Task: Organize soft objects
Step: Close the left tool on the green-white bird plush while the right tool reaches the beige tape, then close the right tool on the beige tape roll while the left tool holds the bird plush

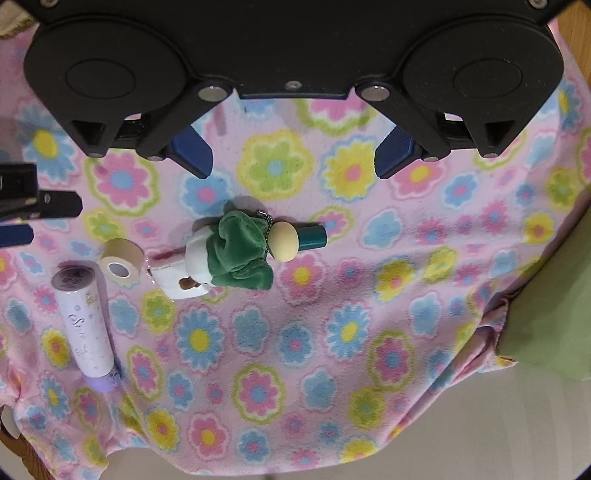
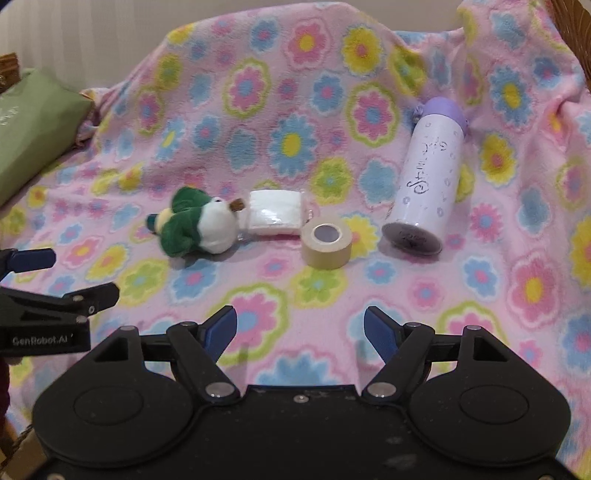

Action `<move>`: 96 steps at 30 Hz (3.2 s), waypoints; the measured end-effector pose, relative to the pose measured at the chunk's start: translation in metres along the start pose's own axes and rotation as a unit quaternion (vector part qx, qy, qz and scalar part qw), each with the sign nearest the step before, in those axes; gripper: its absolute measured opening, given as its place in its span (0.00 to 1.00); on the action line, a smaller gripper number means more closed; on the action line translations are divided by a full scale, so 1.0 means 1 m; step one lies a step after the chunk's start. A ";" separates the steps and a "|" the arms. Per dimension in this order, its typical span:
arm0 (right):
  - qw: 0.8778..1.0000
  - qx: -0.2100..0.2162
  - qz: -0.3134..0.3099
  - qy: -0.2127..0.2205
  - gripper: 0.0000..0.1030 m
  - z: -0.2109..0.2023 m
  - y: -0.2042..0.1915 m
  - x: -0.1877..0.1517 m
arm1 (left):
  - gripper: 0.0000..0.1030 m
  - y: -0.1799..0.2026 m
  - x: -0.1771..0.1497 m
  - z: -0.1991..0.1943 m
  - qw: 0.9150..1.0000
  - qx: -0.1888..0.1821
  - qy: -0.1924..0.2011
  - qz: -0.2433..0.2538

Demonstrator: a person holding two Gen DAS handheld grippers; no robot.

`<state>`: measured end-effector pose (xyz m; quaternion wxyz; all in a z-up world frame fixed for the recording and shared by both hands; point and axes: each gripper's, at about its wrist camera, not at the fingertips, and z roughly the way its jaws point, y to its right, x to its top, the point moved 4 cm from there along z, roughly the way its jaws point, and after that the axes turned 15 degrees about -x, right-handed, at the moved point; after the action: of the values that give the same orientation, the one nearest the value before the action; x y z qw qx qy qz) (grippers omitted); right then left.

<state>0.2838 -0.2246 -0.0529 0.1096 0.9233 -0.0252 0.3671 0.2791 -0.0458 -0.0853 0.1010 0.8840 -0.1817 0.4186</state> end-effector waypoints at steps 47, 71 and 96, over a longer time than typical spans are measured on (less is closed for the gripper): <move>0.999 -0.012 -0.021 0.023 0.63 0.100 -0.016 0.027 | 0.61 0.016 0.060 0.087 0.995 -0.081 0.026 -0.060; 0.999 -0.016 -0.020 0.021 0.67 0.101 -0.015 0.027 | 0.65 -0.014 -0.001 0.022 0.998 -0.023 0.051 -0.010; 0.999 -0.018 -0.019 0.019 0.69 0.102 -0.015 0.027 | 0.79 -0.025 -0.007 0.034 0.998 -0.023 0.047 -0.018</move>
<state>0.3737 -0.2312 -0.1090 0.1337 0.9145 -0.0117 0.3817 0.3087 -0.0324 -0.1127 0.1377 0.8637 -0.1704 0.4538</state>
